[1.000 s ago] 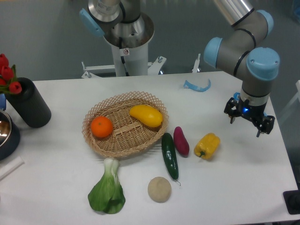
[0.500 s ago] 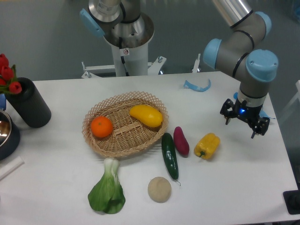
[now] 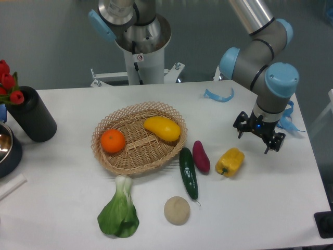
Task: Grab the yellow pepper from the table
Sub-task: 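Move the open gripper down and over the yellow bell pepper, then lower the gripper around the yellow pepper and close on it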
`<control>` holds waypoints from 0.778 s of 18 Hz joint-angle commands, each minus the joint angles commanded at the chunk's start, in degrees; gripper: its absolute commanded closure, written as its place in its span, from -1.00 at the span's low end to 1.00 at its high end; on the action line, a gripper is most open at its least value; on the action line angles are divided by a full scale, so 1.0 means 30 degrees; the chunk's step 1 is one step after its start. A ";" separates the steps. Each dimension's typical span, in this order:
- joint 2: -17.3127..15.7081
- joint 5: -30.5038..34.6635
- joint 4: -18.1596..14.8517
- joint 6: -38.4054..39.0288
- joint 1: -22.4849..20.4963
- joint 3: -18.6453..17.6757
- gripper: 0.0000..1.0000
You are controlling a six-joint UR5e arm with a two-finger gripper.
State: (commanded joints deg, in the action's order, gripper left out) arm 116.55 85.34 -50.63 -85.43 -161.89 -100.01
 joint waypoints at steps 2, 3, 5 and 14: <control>-0.0030 -0.0029 0.0000 0.0000 0.0029 -0.0324 -1.00; -0.0030 -0.0029 0.0000 0.0029 0.0029 -0.0383 -1.00; -0.0030 -0.0437 0.0029 0.0029 0.0146 -0.0355 -1.00; 0.0409 -0.0850 0.0234 0.0117 0.0586 -0.0384 -1.00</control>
State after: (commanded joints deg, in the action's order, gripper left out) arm 117.77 82.79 -49.92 -85.08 -160.14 -101.16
